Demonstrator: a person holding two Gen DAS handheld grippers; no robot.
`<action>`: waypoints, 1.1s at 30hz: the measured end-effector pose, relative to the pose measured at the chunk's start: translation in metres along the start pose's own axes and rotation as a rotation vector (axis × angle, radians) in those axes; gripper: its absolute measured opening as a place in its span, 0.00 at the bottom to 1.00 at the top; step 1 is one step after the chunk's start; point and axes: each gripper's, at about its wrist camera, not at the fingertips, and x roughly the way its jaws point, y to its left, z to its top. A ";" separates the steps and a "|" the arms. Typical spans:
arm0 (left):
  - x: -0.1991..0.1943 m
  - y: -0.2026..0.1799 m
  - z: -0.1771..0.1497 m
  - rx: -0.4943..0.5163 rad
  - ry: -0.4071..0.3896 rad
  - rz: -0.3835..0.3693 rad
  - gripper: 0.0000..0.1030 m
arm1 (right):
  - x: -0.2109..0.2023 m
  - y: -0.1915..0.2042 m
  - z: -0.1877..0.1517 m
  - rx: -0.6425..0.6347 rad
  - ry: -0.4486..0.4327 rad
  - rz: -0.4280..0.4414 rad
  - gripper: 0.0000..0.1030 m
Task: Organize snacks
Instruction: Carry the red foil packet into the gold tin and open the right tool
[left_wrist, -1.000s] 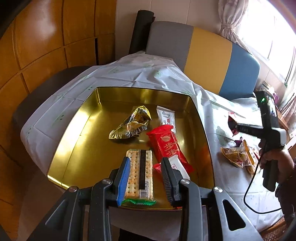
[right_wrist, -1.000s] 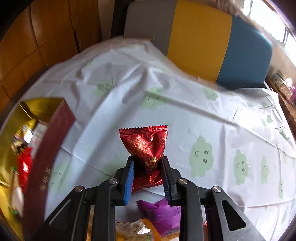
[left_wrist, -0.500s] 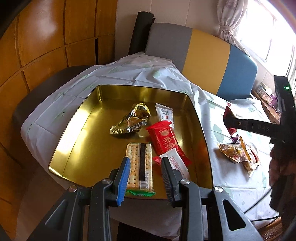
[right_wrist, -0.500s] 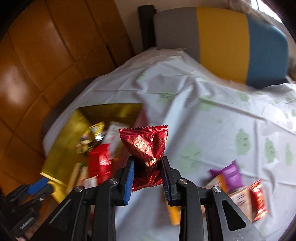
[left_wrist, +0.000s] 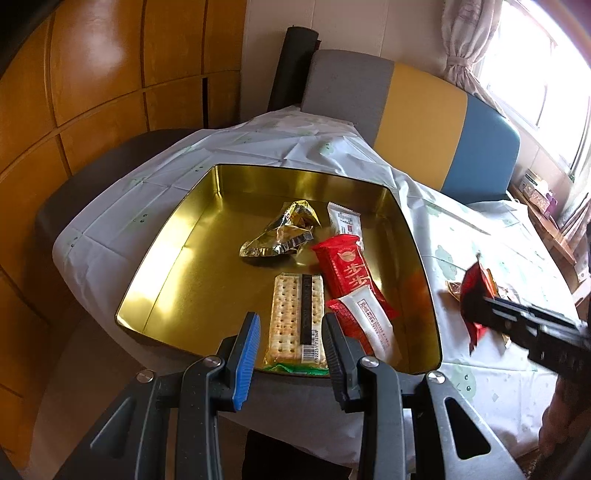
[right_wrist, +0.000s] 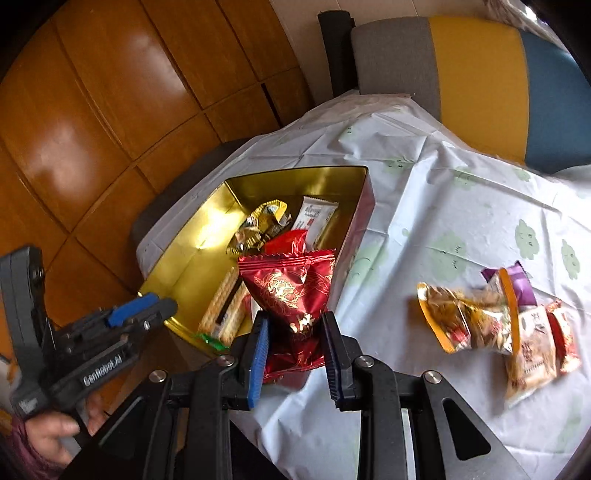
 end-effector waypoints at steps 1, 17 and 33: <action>-0.001 0.000 0.000 -0.001 -0.001 -0.001 0.34 | 0.000 0.000 -0.003 0.002 0.004 0.002 0.27; -0.004 0.013 -0.008 -0.026 -0.007 0.010 0.34 | 0.005 0.012 -0.011 0.007 0.023 0.012 0.27; 0.009 0.037 -0.008 -0.098 0.023 0.029 0.34 | 0.062 0.022 0.060 -0.009 0.042 -0.078 0.30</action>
